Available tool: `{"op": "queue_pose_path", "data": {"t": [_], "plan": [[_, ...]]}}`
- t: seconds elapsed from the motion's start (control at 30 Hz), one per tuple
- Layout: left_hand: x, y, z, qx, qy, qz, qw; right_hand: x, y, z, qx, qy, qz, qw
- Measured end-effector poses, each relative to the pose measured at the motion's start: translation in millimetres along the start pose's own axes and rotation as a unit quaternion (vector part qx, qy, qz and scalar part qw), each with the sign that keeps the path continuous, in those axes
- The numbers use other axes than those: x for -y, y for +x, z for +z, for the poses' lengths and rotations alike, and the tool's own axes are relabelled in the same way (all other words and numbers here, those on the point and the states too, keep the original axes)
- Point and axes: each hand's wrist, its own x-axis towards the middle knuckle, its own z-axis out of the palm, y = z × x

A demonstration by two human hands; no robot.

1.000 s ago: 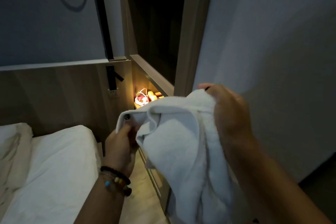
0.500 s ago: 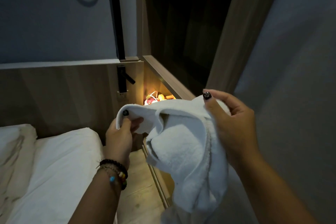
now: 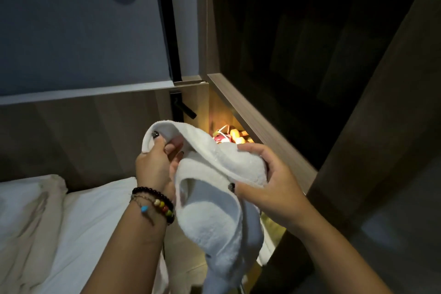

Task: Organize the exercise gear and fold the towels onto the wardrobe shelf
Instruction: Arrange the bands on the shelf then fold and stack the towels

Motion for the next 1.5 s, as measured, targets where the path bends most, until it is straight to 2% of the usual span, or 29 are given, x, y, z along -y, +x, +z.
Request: {"op": "queue_pose_path", "data": {"t": [0.23,0.33,0.4,0.43,0.47,0.5,0.57,0.6,0.63,0.7,0.77,0.83,0.9,0.97,1.07,1.13,1.23,1.33,1.4,1.5], "plan": [[-10,81,48,0.063,0.013,0.035,0.997,-22,75,7,-0.125,-0.032,-0.044,0.991],[-3,132,61,0.110,0.090,0.038,0.989,-37,115,6,-0.174,-0.063,-0.034,0.982],[0,170,66,0.161,0.176,0.051,0.970,-48,140,4,-0.202,-0.062,-0.001,0.977],[-1,190,71,0.194,0.241,0.065,0.949,-53,153,2,-0.217,-0.042,0.018,0.975],[-1,213,76,0.217,0.335,0.094,0.912,-55,166,2,-0.225,-0.022,0.035,0.973],[-1,236,82,0.234,0.457,0.137,0.847,-57,178,2,-0.231,-0.009,0.053,0.972],[-1,272,94,0.228,0.665,0.204,0.682,-60,198,0,-0.241,-0.006,0.079,0.967],[-1,283,100,0.222,0.708,0.222,0.632,-63,206,-1,-0.253,-0.018,0.086,0.964],[1,292,106,0.229,0.718,0.233,0.615,-67,213,-1,-0.268,-0.040,0.092,0.958],[8,303,119,0.268,0.682,0.258,0.630,-73,224,1,-0.300,-0.088,0.102,0.944],[19,306,130,0.325,0.578,0.280,0.694,-80,233,4,-0.303,-0.113,0.127,0.938],[34,303,137,0.368,0.460,0.270,0.762,-88,237,9,-0.258,-0.140,0.149,0.944],[51,301,138,0.390,0.358,0.241,0.813,-97,242,14,-0.213,-0.169,0.140,0.952],[75,304,137,0.369,0.284,0.203,0.862,-114,245,16,-0.206,-0.190,0.099,0.955],[110,315,142,0.296,0.209,0.091,0.927,-145,247,20,-0.231,-0.202,0.061,0.950],[128,325,149,0.280,0.218,0.062,0.933,-163,246,23,-0.247,-0.204,0.046,0.946],[147,338,153,0.306,0.226,0.070,0.922,-192,241,26,-0.272,-0.110,0.079,0.953],[159,348,149,0.330,0.234,0.069,0.912,-219,234,34,-0.313,-0.055,0.101,0.943],[169,351,136,0.344,0.225,0.039,0.911,-230,235,42,-0.338,-0.051,0.069,0.937],[188,357,113,0.403,0.245,0.026,0.881,-253,242,66,-0.386,-0.100,0.015,0.917]]}}
